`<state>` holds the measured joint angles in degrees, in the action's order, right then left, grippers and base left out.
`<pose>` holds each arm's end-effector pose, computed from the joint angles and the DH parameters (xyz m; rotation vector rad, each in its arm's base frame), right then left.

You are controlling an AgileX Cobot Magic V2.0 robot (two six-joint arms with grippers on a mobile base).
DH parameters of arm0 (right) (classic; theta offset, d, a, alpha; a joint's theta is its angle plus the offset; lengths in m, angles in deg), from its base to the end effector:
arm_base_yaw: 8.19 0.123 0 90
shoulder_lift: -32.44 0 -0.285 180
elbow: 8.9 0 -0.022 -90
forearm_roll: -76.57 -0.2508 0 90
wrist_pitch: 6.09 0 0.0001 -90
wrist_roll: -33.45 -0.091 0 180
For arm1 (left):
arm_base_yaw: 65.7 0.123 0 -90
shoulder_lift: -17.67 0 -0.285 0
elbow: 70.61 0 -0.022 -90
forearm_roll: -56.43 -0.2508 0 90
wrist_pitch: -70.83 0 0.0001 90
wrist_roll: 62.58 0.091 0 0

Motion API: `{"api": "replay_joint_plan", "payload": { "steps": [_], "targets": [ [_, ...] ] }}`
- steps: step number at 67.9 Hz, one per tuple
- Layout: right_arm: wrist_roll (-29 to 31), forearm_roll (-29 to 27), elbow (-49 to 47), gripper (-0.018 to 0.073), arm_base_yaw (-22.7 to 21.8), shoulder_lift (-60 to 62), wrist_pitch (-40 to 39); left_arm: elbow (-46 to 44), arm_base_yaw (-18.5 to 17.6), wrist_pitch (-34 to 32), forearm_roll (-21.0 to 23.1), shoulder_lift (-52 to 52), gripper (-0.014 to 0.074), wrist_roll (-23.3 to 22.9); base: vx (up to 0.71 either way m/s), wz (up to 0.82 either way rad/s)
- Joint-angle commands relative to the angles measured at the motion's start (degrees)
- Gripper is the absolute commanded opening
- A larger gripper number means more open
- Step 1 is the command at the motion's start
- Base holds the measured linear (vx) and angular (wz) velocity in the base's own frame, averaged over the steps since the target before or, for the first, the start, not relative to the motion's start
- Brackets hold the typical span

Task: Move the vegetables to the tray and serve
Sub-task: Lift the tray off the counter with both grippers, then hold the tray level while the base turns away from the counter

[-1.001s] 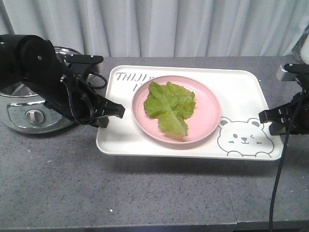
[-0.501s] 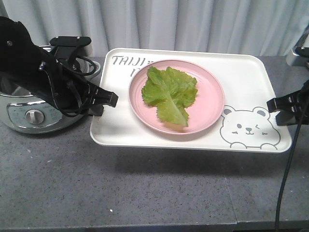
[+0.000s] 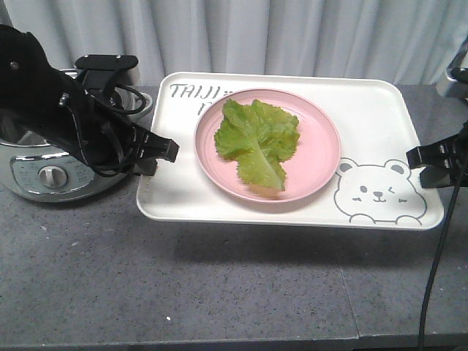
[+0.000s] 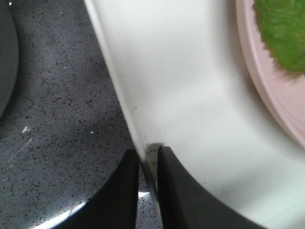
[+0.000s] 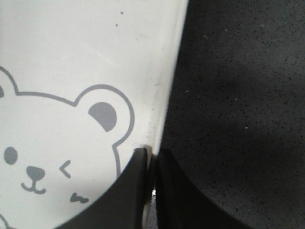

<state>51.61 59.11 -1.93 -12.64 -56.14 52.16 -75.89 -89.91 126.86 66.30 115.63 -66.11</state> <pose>0.2861 0.0010 0.3274 -0.1818 2.6210 0.2647 0.3032 -0.1505 0.3388 0.3982 2.5946 -0.3930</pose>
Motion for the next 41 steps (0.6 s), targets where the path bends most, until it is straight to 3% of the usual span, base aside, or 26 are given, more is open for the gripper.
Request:
{"api": "replay_joint_plan", "payload": {
  "steps": [1,41],
  "targets": [
    [2.06,-8.36,-1.99,-0.0006,0.99,2.20,-0.08,-1.70,-1.46,-5.70,8.00,-2.63,-0.0007,1.36,0.00,0.00],
    [2.06,-8.42,-1.99,-0.0006,0.99,2.20,-0.04,-1.70,-1.46,-5.70,8.00,-2.63,-0.0007,1.36,0.00,0.00]
  ]
}}
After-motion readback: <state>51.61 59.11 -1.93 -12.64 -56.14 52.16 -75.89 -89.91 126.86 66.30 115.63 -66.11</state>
